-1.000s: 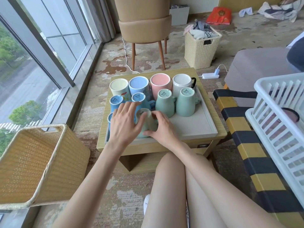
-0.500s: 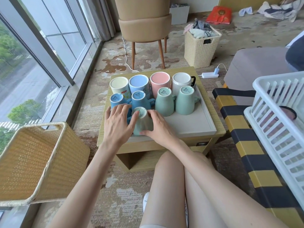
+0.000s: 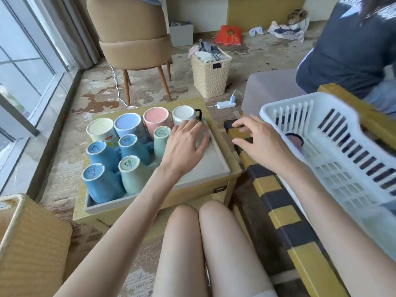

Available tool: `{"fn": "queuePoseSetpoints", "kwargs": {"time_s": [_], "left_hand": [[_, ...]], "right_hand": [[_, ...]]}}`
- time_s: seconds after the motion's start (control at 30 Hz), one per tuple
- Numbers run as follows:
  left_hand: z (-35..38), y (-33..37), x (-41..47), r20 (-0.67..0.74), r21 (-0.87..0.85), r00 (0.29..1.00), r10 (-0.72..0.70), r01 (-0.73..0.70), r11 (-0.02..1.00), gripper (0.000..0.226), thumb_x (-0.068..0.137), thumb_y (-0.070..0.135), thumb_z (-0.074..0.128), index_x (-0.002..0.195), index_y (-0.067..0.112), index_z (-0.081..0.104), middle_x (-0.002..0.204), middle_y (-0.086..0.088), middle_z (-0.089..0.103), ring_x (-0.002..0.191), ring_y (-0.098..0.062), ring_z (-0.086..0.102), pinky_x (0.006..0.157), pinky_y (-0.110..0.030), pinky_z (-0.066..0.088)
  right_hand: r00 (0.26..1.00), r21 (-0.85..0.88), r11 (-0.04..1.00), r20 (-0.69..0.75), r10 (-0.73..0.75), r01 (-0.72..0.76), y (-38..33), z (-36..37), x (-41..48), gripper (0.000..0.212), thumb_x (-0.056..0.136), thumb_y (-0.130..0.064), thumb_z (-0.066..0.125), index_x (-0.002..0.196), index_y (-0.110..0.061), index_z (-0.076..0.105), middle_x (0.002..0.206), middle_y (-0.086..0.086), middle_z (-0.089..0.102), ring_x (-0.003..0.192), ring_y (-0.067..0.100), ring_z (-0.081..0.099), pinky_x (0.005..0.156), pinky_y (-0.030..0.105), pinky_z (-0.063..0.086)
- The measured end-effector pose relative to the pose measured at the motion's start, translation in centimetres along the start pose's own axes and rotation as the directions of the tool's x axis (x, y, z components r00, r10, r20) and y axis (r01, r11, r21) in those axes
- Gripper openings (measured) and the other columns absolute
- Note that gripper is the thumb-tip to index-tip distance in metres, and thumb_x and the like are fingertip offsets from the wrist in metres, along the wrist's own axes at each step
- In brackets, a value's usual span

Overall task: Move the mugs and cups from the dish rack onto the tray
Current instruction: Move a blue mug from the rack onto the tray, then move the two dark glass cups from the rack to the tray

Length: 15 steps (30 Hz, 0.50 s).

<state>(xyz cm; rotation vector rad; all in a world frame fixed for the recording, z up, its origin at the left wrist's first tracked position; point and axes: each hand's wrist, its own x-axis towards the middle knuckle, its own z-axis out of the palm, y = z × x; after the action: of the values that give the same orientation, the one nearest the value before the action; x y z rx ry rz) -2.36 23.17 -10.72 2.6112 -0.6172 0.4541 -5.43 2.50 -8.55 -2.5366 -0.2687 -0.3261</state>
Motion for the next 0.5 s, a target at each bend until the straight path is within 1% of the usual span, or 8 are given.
{"fn": "queuePoseSetpoints", "kwargs": {"time_s": [0.1,0.2,0.23,0.3,0.37,0.4,0.5], "left_hand": [[2.6,4.8,2.5,0.021,-0.081,0.995,0.102,-0.1,0.992,0.027,0.101,0.03,0.045,0.116,0.017,0.063,0.12,-0.001,0.064,0.114,-0.023,0.055,0.095,-0.038,0.041],[5.1,9.2,4.5,0.027,-0.141,0.983,0.18,-0.174,0.975,0.026,0.1,0.03,0.047,0.115,0.016,0.063,0.118,-0.001,0.064,0.11,-0.024,0.055,0.09,-0.035,0.037],[6.0,10.4,5.0,0.031,-0.152,0.979,0.204,-0.197,0.969,0.027,0.1,0.031,0.047,0.115,0.017,0.063,0.119,0.0,0.064,0.109,-0.024,0.054,0.089,-0.035,0.036],[7.7,12.1,5.8,0.078,-0.163,0.968,0.238,-0.223,0.961,0.031,0.099,0.039,0.046,0.12,0.021,0.062,0.126,0.004,0.062,0.115,-0.021,0.051,0.095,-0.034,0.034],[9.3,12.9,6.2,0.139,-0.155,0.956,0.257,-0.235,0.959,0.037,0.099,0.045,0.044,0.124,0.024,0.062,0.132,0.007,0.059,0.123,-0.019,0.048,0.103,-0.035,0.032],[10.0,13.0,6.3,0.15,-0.152,0.953,0.265,-0.242,0.958,0.038,0.099,0.046,0.044,0.123,0.025,0.063,0.133,0.007,0.059,0.125,-0.019,0.047,0.104,-0.036,0.032],[11.1,12.9,6.3,0.113,-0.167,0.956,0.271,-0.25,0.954,0.035,0.097,0.048,0.046,0.117,0.027,0.066,0.13,0.008,0.061,0.125,-0.019,0.045,0.101,-0.035,0.035]], "right_hand": [[0.995,-0.077,0.993,-0.055,0.083,-0.087,2.9,-4.7,-1.5,0.024,0.089,-0.024,0.067,0.113,-0.02,0.062,0.113,-0.008,0.059,0.101,0.011,0.062,0.085,0.041,0.051],[0.985,-0.141,0.976,-0.088,0.152,-0.163,6.4,-8.1,-2.7,0.019,0.09,-0.024,0.066,0.109,-0.021,0.063,0.114,-0.005,0.062,0.098,0.013,0.063,0.082,0.039,0.052],[0.979,-0.159,0.967,-0.083,0.187,-0.199,7.7,-8.8,-3.0,0.018,0.09,-0.023,0.066,0.109,-0.021,0.063,0.115,-0.004,0.063,0.098,0.013,0.062,0.081,0.037,0.051],[0.962,-0.199,0.941,-0.036,0.271,-0.273,10.3,-9.6,-3.4,0.02,0.092,-0.021,0.064,0.112,-0.021,0.062,0.121,-0.002,0.063,0.098,0.012,0.061,0.081,0.034,0.049],[0.942,-0.228,0.92,0.027,0.334,-0.319,12.4,-9.7,-3.5,0.028,0.092,-0.019,0.064,0.119,-0.02,0.06,0.128,-0.001,0.06,0.105,0.015,0.06,0.089,0.037,0.05],[0.933,-0.237,0.913,0.058,0.356,-0.333,13.2,-9.5,-3.4,0.033,0.092,-0.018,0.064,0.124,-0.02,0.057,0.133,0.0,0.057,0.111,0.017,0.059,0.092,0.038,0.049],[0.902,-0.268,0.905,0.191,0.387,-0.331,14.5,-8.4,-2.2,0.06,0.088,-0.016,0.068,0.142,-0.019,0.041,0.149,0.0,0.04,0.13,0.021,0.048,0.103,0.043,0.044]]}}
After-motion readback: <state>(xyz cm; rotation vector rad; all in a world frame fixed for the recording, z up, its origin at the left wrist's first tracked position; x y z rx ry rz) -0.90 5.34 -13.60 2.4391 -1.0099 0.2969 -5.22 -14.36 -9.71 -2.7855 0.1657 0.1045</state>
